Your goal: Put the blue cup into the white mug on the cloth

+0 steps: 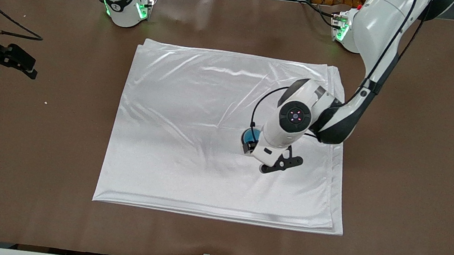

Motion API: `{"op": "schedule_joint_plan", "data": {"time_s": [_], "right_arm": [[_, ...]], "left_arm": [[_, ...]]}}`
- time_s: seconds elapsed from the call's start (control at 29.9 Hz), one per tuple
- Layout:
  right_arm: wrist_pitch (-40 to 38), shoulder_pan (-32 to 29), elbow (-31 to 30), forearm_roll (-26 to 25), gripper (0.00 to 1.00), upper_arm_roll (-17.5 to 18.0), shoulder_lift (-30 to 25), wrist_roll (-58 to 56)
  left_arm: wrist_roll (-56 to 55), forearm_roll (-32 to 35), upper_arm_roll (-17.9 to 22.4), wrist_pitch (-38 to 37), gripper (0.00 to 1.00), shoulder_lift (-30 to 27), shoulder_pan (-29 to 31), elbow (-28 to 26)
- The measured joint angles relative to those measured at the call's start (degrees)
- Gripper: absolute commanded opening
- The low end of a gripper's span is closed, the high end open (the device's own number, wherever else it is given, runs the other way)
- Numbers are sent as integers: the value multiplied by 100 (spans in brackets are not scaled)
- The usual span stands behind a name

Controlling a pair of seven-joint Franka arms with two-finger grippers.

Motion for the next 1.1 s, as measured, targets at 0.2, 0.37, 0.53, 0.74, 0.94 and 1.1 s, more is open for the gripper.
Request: {"op": "schedule_joint_plan", "data": {"time_s": [0.2, 0.37, 0.53, 0.74, 0.94, 1.1], "right_arm": [[18, 8, -19, 0, 100, -14, 0, 0], [29, 10, -44, 0, 100, -21, 2, 0], [39, 18, -98, 0, 100, -22, 2, 0], [39, 65, -167, 0, 100, -22, 2, 0], [50, 86, -276, 0, 100, -23, 4, 0], [61, 86, -313, -4, 100, -29, 7, 0]], "left_arm": [[1323, 0, -7, -309, 100, -270, 679, 4], [1915, 0, -16, -782, 100, -540, 879, 6], [2402, 0, -17, -1047, 100, -750, 1031, 8], [2838, 0, -10, -1354, 100, -1148, 1311, 16], [2981, -1, 15, -2102, 100, -1743, 1348, 9], [2981, -62, 12, -2678, 100, -2276, 1301, -45]]}}
